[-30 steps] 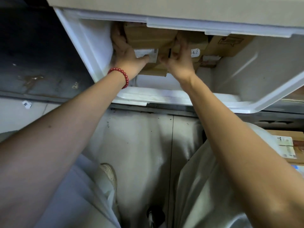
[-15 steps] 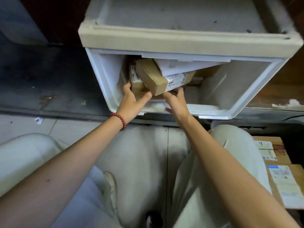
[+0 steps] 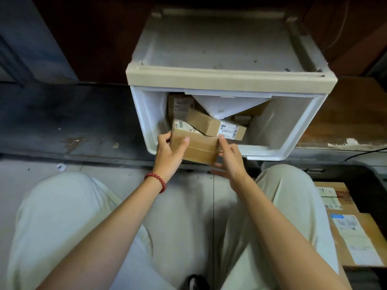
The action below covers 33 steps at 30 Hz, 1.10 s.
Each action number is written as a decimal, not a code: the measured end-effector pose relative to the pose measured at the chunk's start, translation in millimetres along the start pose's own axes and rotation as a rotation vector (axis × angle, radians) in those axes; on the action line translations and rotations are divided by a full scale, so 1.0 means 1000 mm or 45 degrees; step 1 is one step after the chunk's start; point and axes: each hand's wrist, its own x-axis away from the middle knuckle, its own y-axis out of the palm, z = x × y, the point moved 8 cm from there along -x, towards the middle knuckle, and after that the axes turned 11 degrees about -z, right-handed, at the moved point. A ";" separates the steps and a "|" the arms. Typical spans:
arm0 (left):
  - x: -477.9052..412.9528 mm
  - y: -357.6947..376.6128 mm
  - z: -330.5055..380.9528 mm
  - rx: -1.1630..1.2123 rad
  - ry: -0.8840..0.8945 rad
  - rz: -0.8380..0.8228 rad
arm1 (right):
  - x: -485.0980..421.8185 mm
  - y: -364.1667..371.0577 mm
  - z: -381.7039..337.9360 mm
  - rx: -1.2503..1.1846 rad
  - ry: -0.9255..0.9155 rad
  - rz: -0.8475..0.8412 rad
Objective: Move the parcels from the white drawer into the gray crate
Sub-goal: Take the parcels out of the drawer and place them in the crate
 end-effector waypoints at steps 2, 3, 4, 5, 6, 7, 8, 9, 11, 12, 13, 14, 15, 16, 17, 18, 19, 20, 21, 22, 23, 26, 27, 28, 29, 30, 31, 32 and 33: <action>0.007 -0.004 0.000 0.029 -0.006 0.008 | 0.005 0.000 -0.002 0.076 0.032 0.017; 0.010 -0.006 0.001 0.032 -0.007 0.018 | 0.008 0.002 -0.002 0.113 0.039 -0.004; 0.012 -0.010 0.002 0.038 -0.008 0.031 | 0.009 0.005 0.000 0.131 0.044 -0.038; 0.014 -0.013 0.001 0.057 -0.013 0.053 | 0.012 0.008 0.003 0.116 0.051 -0.078; 0.015 -0.017 0.000 0.084 -0.024 0.080 | 0.014 0.011 0.005 0.071 0.059 -0.114; 0.017 -0.021 -0.002 0.105 -0.033 0.108 | 0.016 0.013 0.007 0.008 0.065 -0.137; 0.020 -0.024 -0.003 0.121 -0.043 0.133 | 0.018 0.014 0.007 -0.044 0.065 -0.149; 0.023 -0.027 -0.005 0.133 -0.054 0.148 | 0.019 0.015 0.007 -0.070 0.058 -0.153; 0.027 -0.031 -0.011 0.132 -0.071 0.162 | 0.021 0.015 0.006 -0.051 0.031 -0.158; 0.029 -0.032 -0.015 0.125 -0.082 0.159 | 0.021 0.016 0.006 -0.037 0.017 -0.165; 0.032 -0.034 -0.017 0.130 -0.098 0.155 | 0.020 0.016 0.005 -0.030 0.007 -0.175; 0.034 -0.035 -0.020 0.137 -0.118 0.149 | 0.020 0.017 0.005 -0.031 0.004 -0.191; 0.037 -0.038 -0.022 0.151 -0.142 0.148 | 0.020 0.018 0.005 -0.034 0.004 -0.212; 0.038 -0.041 -0.024 0.161 -0.161 0.153 | 0.021 0.020 0.005 -0.031 0.006 -0.237; 0.039 -0.044 -0.026 0.166 -0.170 0.156 | 0.022 0.022 0.004 -0.020 0.009 -0.265; 0.041 -0.046 -0.027 0.171 -0.173 0.151 | 0.022 0.024 0.004 -0.008 0.015 -0.292; 0.043 -0.048 -0.027 0.164 -0.171 0.139 | 0.023 0.027 0.004 0.005 0.021 -0.314; 0.044 -0.051 -0.027 0.132 -0.167 0.132 | 0.022 0.029 0.005 0.020 0.024 -0.331; 0.046 -0.053 -0.027 0.084 -0.163 0.135 | 0.022 0.030 0.005 0.036 0.026 -0.343; 0.048 -0.054 -0.026 0.044 -0.145 0.147 | 0.021 0.032 0.007 0.052 0.031 -0.357; 0.051 -0.056 -0.023 0.021 -0.112 0.168 | 0.021 0.033 0.008 0.067 0.033 -0.376; 0.057 -0.060 -0.014 -0.005 -0.015 0.203 | 0.021 0.039 0.008 0.079 -0.008 -0.438; 0.057 -0.062 -0.012 -0.017 0.024 0.198 | 0.022 0.040 0.007 0.074 -0.039 -0.443; 0.058 -0.063 -0.010 -0.032 0.062 0.189 | 0.021 0.041 0.005 0.075 -0.078 -0.440; 0.059 -0.064 -0.008 -0.037 0.089 0.181 | 0.021 0.042 0.003 0.077 -0.127 -0.438; 0.060 -0.065 -0.008 -0.027 0.103 0.170 | 0.020 0.042 0.001 0.078 -0.179 -0.437; 0.060 -0.064 -0.008 -0.010 0.104 0.154 | 0.020 0.042 -0.002 0.076 -0.224 -0.441; 0.059 -0.063 -0.010 0.008 0.099 0.142 | 0.021 0.042 -0.004 0.076 -0.256 -0.445; 0.059 -0.063 -0.012 0.024 0.090 0.134 | 0.023 0.042 -0.006 0.072 -0.274 -0.452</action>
